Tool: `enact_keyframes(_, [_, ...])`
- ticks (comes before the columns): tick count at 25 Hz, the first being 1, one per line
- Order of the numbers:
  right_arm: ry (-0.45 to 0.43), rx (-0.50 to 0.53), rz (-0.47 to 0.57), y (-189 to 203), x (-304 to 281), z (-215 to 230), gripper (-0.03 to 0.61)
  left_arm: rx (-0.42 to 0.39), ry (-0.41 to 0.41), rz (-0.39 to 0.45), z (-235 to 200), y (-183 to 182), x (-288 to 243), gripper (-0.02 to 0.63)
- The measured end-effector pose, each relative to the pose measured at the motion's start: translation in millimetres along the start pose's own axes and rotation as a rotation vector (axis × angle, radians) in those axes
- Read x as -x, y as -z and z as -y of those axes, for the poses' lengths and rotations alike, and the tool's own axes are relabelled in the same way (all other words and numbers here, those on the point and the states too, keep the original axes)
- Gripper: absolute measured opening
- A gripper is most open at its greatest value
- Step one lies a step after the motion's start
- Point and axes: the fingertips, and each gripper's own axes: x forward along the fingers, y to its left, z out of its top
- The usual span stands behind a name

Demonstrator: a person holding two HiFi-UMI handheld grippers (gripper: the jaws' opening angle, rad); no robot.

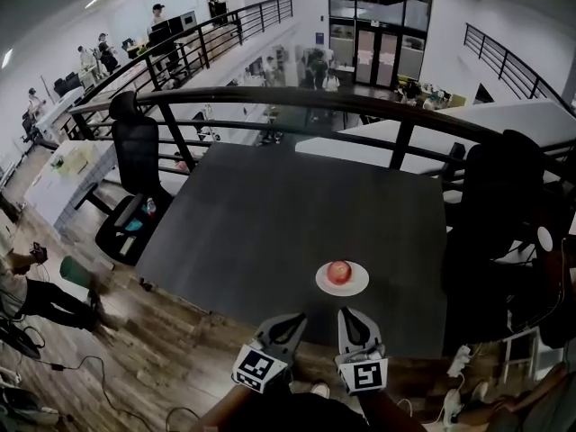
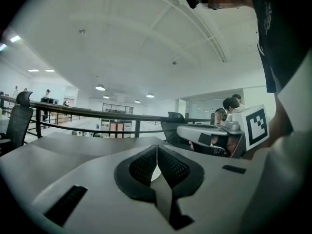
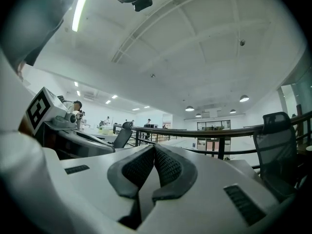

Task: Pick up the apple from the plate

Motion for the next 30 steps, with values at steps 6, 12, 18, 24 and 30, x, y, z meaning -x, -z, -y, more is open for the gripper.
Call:
enact_keyframes(6, [0.064,0.002,-0.004,4.8,-40.4,16.4,0.025,-0.018,0.055,0.004,-44.6,-10.5,-33.8,0.026])
enact_keyframes(12, [0.112,0.018,-0.018,7.7,-75.1,28.8,0.025,-0.004,0.116,0.009,-74.2,-18.1,-58.8,0.026])
enact_keyframes(18, [0.17,0.004,-0.044,15.2,-102.0,32.1,0.025,-0.007,0.182,0.004,-98.9,-19.1,-73.0,0.027])
enact_keyframes(24, [0.209,0.007,-0.051,17.5,-117.8,32.8,0.025,-0.007,0.224,0.009,-116.5,-22.3,-79.9,0.028])
enact_keyframes(30, [0.192,0.003,-0.073,26.1,-125.4,36.8,0.025,0.019,0.206,0.015,-127.1,-21.9,-91.6,0.026])
